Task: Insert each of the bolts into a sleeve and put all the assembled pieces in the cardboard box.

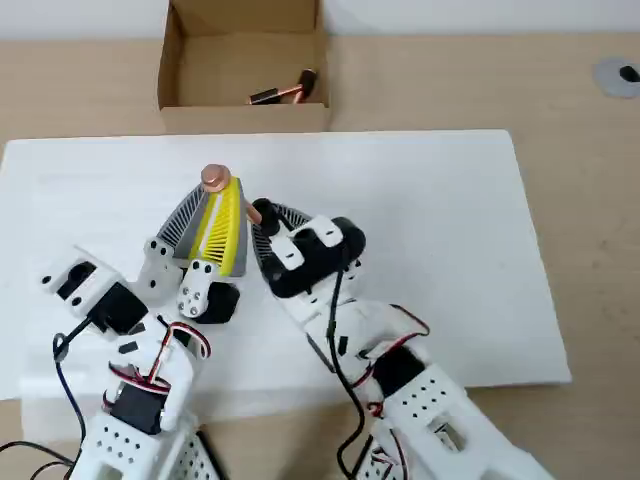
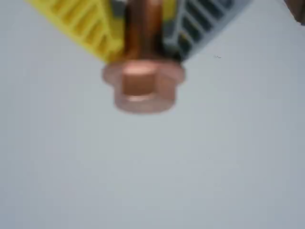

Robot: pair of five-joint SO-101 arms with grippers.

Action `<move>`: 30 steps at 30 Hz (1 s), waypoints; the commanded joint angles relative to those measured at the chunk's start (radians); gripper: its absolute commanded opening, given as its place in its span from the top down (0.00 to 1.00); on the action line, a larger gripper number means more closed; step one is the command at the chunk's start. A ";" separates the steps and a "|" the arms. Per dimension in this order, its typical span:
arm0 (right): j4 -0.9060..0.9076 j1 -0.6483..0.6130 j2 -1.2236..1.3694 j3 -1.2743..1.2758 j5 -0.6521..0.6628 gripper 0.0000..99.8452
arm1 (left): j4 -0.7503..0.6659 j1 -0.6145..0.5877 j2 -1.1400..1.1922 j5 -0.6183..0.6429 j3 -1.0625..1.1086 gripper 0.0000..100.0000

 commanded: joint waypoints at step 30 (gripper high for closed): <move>-0.020 -0.064 -0.249 0.127 0.068 0.99 | 0.147 0.035 -0.007 -0.025 0.011 0.99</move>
